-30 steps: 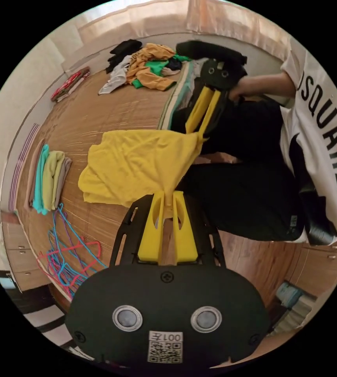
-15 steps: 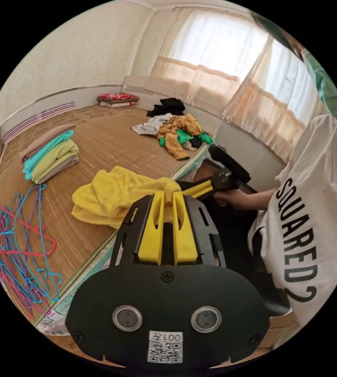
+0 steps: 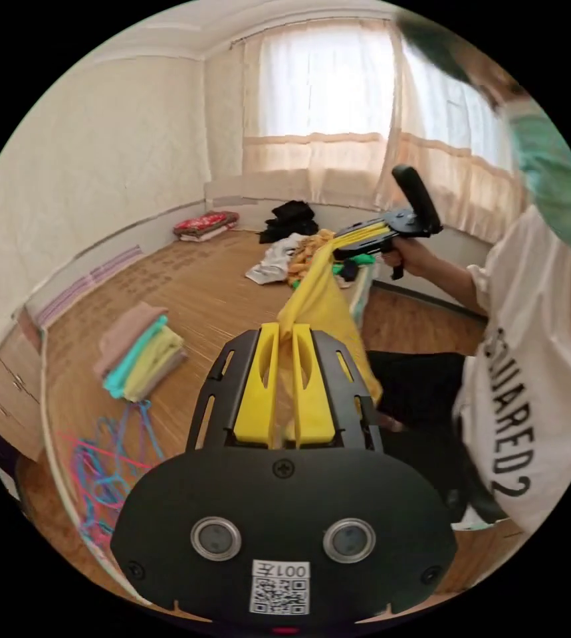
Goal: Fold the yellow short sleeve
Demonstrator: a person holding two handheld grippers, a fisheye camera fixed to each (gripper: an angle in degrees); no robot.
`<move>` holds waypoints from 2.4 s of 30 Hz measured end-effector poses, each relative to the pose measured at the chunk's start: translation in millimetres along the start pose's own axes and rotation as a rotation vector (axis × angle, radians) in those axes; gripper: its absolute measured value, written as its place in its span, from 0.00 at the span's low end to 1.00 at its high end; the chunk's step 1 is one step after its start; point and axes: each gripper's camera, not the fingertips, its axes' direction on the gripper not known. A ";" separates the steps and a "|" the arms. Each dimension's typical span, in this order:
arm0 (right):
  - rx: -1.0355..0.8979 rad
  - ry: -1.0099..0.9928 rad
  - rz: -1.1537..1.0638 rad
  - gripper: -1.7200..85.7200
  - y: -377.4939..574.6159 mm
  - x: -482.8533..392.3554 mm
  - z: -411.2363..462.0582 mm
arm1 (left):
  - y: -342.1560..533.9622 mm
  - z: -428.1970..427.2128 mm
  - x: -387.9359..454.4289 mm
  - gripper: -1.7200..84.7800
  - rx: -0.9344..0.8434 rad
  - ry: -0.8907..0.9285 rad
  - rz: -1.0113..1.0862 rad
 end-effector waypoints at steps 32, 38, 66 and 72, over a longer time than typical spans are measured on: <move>-0.341 -0.478 0.055 0.03 50.3 43.2 -48.7 | -45.4 83.6 38.9 0.05 -0.313 0.115 0.213; -0.108 -0.460 -0.049 0.03 -70.6 107.1 -71.9 | -142.0 60.6 -51.2 0.05 -0.295 -0.066 0.234; -0.134 -0.430 -0.122 0.03 -288.8 135.6 205.1 | -149.2 197.8 -250.8 0.02 -0.460 -0.451 0.178; -0.128 -0.318 -0.247 0.03 -279.1 110.2 210.0 | -140.3 208.9 -212.1 0.02 -0.433 -0.617 0.284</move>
